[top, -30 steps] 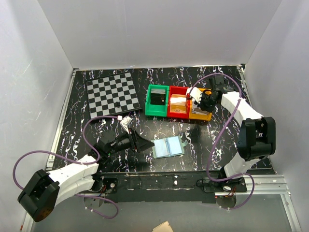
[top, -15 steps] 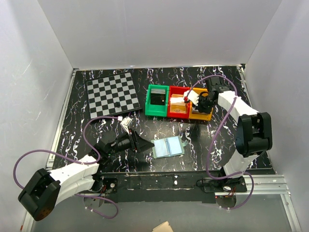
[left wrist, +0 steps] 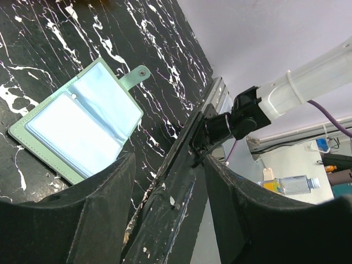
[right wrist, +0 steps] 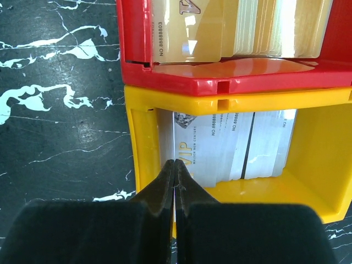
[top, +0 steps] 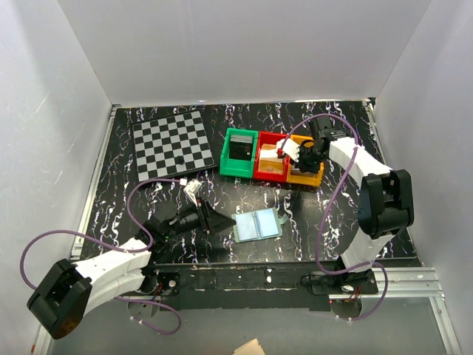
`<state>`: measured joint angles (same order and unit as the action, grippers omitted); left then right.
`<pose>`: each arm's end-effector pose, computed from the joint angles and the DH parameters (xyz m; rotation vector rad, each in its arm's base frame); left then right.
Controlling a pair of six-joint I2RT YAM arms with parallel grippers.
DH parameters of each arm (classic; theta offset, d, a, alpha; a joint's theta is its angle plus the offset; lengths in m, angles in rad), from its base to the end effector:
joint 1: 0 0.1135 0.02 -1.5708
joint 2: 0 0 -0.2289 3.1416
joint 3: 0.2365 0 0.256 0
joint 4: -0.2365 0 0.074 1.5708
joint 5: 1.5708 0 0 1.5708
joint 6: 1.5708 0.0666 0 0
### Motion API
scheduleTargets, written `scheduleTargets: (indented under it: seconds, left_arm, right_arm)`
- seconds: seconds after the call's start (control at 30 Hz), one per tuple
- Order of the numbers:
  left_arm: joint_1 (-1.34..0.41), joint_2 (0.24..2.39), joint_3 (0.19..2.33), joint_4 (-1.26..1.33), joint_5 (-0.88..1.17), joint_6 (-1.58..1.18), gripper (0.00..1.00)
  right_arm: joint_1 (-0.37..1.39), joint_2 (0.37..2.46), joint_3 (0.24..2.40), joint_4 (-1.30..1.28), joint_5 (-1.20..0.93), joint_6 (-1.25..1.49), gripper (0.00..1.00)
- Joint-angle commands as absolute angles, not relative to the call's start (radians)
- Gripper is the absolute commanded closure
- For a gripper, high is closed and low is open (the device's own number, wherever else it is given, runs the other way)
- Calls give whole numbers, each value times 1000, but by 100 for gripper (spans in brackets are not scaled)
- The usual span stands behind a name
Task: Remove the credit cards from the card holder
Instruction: Place the credit card in the storage box.
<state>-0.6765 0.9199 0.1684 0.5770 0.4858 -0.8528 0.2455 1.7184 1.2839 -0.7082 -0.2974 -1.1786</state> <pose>0.1638 -0.1714 0.1464 0.2324 1.9799 -1.4828 0.3462 0.1069 0.1643 -1.7815 1.9332 0.0946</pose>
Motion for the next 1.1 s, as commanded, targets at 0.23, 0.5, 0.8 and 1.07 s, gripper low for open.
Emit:
scheduleTargets:
  seconds: [0.23,0.5,0.8,1.07]
  left_arm:
    - [-683,922,152,594,485,-844,48]
    - [-686,919,144,592,480,-842,48]
    - [-684,925,143,597,485,-844,48]
    - [-686,914,138,588,482,-844,48]
  right_arm:
    - [239,1775,1348,-719,-328,-1197,99]
    - [230,1804,1356,-701,-321,-1164,99]
    - [224,1804,1382,-660,-287,-1140,99]
    - [215,1801,1388,-640,-256,-1129,99]
